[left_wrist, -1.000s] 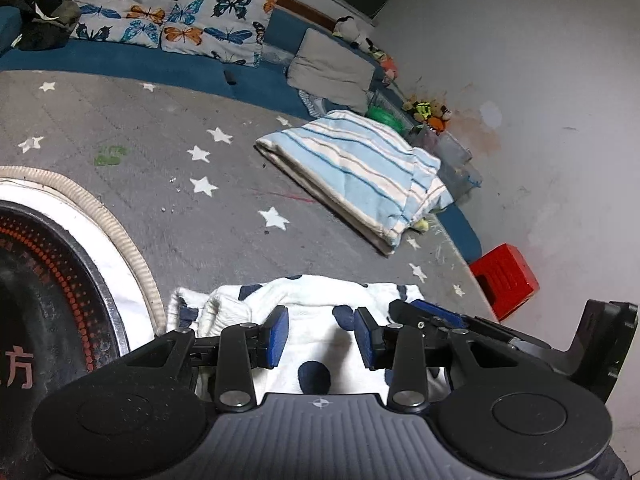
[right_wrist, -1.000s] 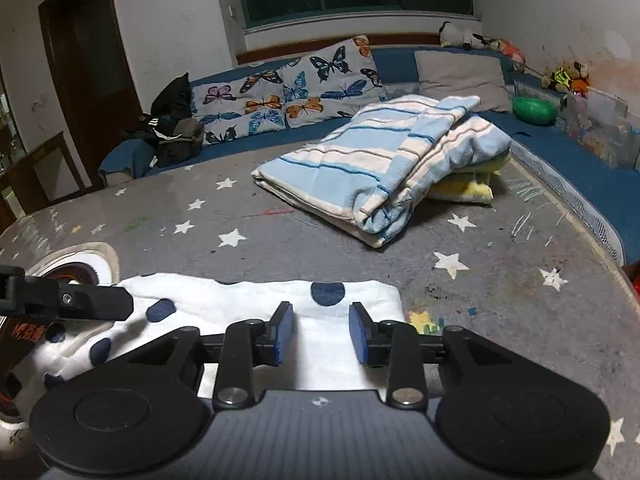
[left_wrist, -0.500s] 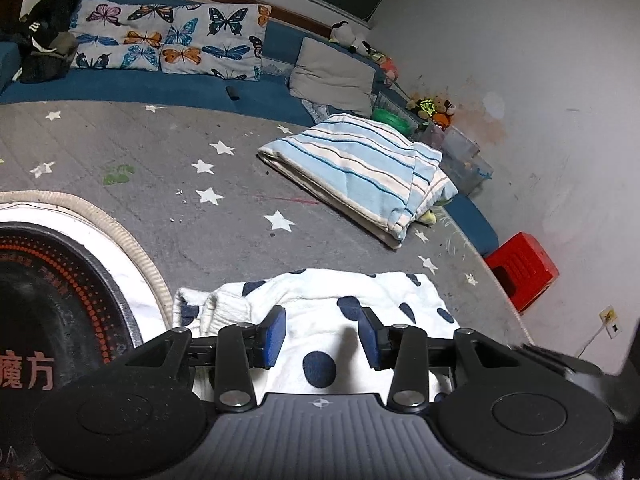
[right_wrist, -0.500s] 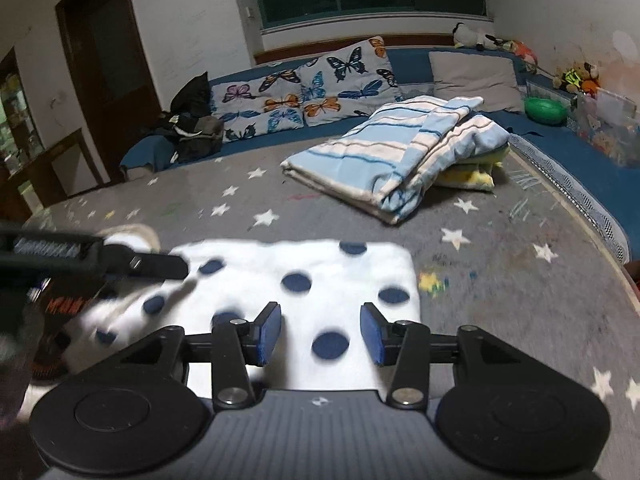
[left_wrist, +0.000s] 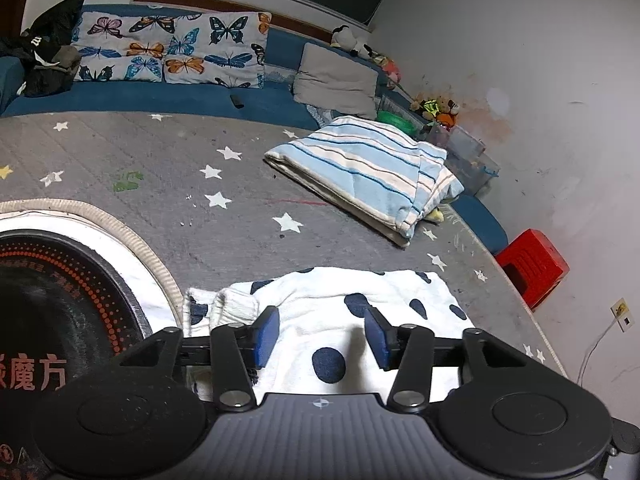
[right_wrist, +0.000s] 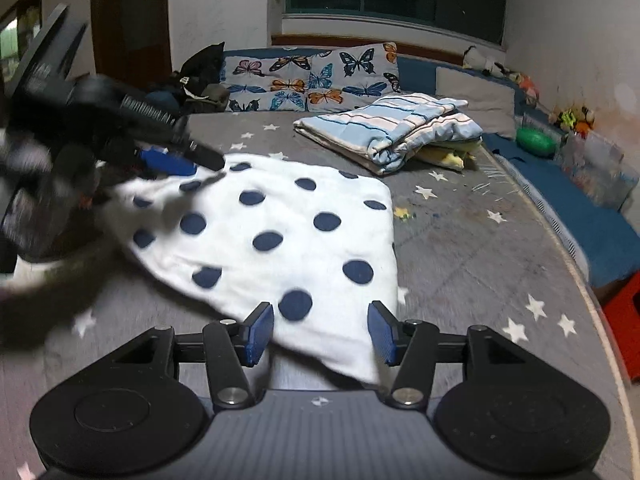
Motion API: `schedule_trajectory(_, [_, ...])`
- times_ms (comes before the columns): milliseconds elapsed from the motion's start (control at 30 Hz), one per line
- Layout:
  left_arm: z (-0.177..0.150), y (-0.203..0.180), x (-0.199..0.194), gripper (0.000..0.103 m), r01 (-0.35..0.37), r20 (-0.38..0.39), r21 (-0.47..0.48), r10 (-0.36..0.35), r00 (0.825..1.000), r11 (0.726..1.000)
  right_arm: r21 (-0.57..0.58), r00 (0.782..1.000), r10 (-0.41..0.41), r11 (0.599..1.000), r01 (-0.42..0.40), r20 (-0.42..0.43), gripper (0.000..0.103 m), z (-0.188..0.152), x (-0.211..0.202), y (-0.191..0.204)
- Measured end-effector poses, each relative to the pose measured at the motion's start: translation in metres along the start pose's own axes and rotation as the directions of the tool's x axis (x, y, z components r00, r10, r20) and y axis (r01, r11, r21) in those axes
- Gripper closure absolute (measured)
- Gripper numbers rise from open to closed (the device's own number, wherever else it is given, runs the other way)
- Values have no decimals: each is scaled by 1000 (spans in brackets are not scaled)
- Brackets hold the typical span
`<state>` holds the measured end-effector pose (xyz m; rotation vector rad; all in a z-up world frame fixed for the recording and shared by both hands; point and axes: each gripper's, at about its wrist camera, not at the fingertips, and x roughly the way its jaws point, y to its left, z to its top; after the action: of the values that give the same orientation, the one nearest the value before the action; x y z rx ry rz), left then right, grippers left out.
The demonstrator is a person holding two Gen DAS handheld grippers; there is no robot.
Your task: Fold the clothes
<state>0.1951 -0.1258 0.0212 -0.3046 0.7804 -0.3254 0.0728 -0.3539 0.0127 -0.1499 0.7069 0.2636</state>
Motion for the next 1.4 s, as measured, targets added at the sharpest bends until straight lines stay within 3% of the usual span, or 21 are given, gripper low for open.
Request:
schedule_trajectory(300, [-12,-3,-25,37,-11,32,36,10,999,999,44,997,-10,999,6,83,21,10,-9,5])
schedule_trajectory(400, [-16,-1,-34,29,-33,53,43,31,998,999,65,995,-10,998,4,97,18,16,-5,10])
schedule_trajectory(467, [-19,1,-40,22,-55,67,51,52,996,997,71,994,-10,998,2,106,9,21,0,13])
schedule_trajectory(633, [-29,15,-47,19,-112,60,37,110,992,993,93,993,-14,996,3,115,0,35,15,24])
schedule_trajectory(933, [-42,33,-52,17,-158,48,20,157,986,987,94,997,21,995,-28,71,0,52,48,34])
schedule_trajectory(1300, [-47,40,-50,13,-172,34,18,171,985,985,203,998,37,979,-26,-50,0,82,104,15])
schedule_trajectory(1400, [-46,40,-50,12,-173,35,19,172,984,985,228,998,47,973,-37,-38,0,89,105,12])
